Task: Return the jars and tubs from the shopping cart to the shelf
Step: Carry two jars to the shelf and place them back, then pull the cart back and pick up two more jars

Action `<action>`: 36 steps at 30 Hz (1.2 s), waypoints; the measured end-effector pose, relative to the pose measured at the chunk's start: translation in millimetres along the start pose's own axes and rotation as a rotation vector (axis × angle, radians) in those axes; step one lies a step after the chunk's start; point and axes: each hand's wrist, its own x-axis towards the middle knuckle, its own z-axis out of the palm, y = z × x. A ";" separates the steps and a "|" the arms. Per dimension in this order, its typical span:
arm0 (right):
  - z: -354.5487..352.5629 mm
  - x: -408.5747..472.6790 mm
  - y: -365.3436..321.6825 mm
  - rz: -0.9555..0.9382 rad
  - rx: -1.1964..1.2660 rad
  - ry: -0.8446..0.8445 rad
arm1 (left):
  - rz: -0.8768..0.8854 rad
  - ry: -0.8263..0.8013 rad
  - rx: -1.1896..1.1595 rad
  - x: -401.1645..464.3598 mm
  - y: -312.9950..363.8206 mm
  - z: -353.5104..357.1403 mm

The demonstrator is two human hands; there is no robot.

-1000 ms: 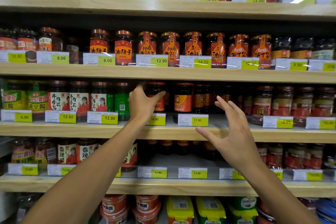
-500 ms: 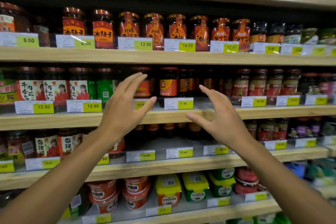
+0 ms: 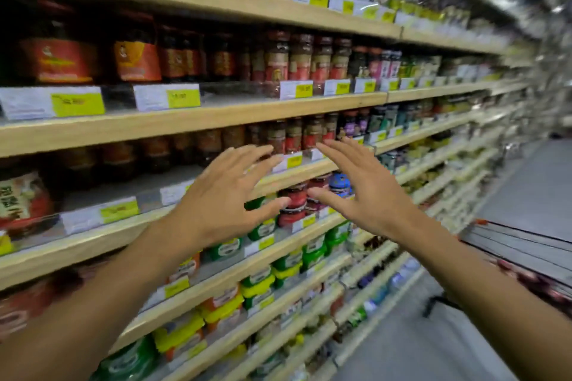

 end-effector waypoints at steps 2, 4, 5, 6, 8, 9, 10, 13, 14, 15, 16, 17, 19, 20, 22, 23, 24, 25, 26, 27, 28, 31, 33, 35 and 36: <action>-4.4 -26.4 21.1 0.078 -0.028 -0.049 | 0.043 -0.039 -0.036 15.9 16.9 22.2; -10.5 -52.1 43.9 0.161 -0.050 -0.108 | 0.089 -0.062 -0.066 32.1 35.0 43.6; -13.3 -64.5 57.0 0.201 -0.056 -0.133 | 0.108 -0.080 -0.079 40.8 45.2 53.9; -16.8 -76.3 69.9 0.238 -0.062 -0.155 | 0.123 -0.103 -0.095 49.8 56.6 63.8; -24.3 -98.6 95.2 0.298 -0.089 -0.180 | 0.149 -0.161 -0.132 69.7 81.8 83.2; -27.5 -108.8 107.7 0.322 -0.107 -0.185 | 0.168 -0.186 -0.134 80.5 94.5 93.3; -31.5 -119.1 120.0 0.347 -0.119 -0.185 | 0.193 -0.203 -0.129 92.0 107.5 103.5; -42.5 -150.9 164.8 0.435 -0.150 -0.186 | 0.266 -0.239 -0.137 131.0 152.1 133.6; -46.7 -162.2 180.9 0.464 -0.163 -0.182 | 0.290 -0.250 -0.140 143.9 168.0 143.9; -50.4 -174.0 198.2 0.491 -0.172 -0.172 | 0.315 -0.256 -0.143 156.4 184.0 154.8; -54.6 -185.1 214.8 0.519 -0.175 -0.160 | 0.337 -0.260 -0.152 168.3 199.9 165.9; -59.2 -195.9 230.3 0.548 -0.178 -0.146 | 0.355 -0.262 -0.167 180.0 215.6 177.0; -66.4 -217.3 259.6 0.595 -0.207 -0.129 | 0.388 -0.271 -0.198 201.3 245.5 198.6; -69.9 -227.0 272.1 0.620 -0.220 -0.128 | 0.403 -0.281 -0.210 211.0 259.5 209.1; -76.2 -244.7 294.9 0.672 -0.234 -0.124 | 0.441 -0.305 -0.234 230.4 285.5 230.2; -79.5 -252.9 305.2 0.697 -0.242 -0.122 | 0.464 -0.311 -0.246 239.7 298.0 240.7; -83.1 -259.8 314.5 0.722 -0.251 -0.123 | 0.486 -0.317 -0.257 248.9 309.0 251.7; -85.4 -266.0 323.8 0.745 -0.261 -0.125 | 0.504 -0.321 -0.272 257.5 318.9 261.5; -86.8 -271.0 332.7 0.766 -0.270 -0.124 | 0.519 -0.330 -0.287 266.0 328.1 271.1; -86.6 -275.9 342.0 0.787 -0.273 -0.117 | 0.533 -0.338 -0.298 274.6 336.9 280.7; -85.4 -280.0 352.0 0.807 -0.277 -0.107 | 0.546 -0.347 -0.308 283.8 345.5 290.0; -79.1 -288.2 385.6 0.873 -0.297 -0.099 | 0.589 -0.373 -0.366 316.1 370.4 319.7; -76.5 -289.3 408.7 0.912 -0.319 -0.101 | 0.635 -0.377 -0.402 339.8 384.4 344.3; -74.4 -287.5 432.8 0.949 -0.336 -0.093 | 0.676 -0.379 -0.415 368.0 395.8 370.6; -73.3 -285.3 445.5 0.975 -0.341 -0.090 | 0.690 -0.379 -0.421 383.8 401.5 383.2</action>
